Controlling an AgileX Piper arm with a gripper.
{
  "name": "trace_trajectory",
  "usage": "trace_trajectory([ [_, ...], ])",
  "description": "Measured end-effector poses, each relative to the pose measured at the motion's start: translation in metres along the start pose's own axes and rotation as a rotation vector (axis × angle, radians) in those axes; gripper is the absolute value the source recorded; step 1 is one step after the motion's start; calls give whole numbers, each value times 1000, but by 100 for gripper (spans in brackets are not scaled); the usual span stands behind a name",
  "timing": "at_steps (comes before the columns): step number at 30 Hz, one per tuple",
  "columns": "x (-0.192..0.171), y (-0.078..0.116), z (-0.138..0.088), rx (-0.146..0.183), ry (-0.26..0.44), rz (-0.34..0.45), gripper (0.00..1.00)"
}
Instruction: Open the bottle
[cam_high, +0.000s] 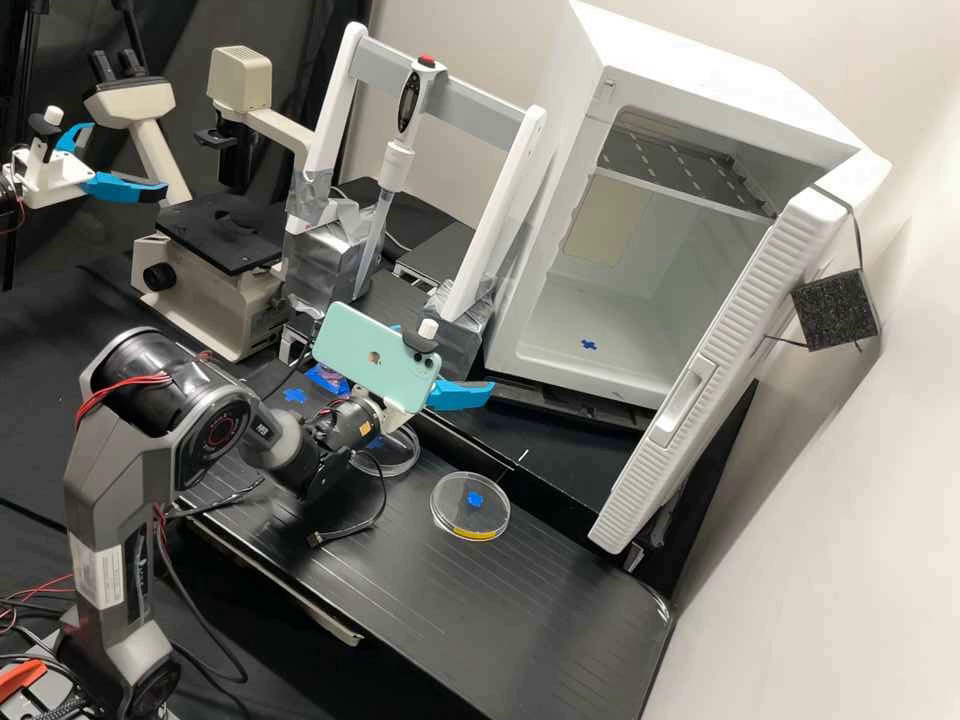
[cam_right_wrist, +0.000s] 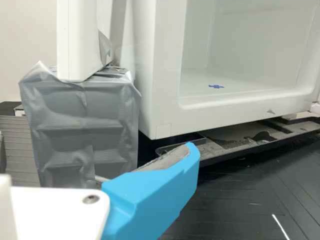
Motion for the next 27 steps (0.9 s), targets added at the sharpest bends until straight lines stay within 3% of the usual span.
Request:
trace_trajectory([
  [11,-15,3,-5,2,19,5,100],
  [20,-49,7,-31,15,169,51,100],
  [27,-61,-14,-51,21,259,-25,100],
])
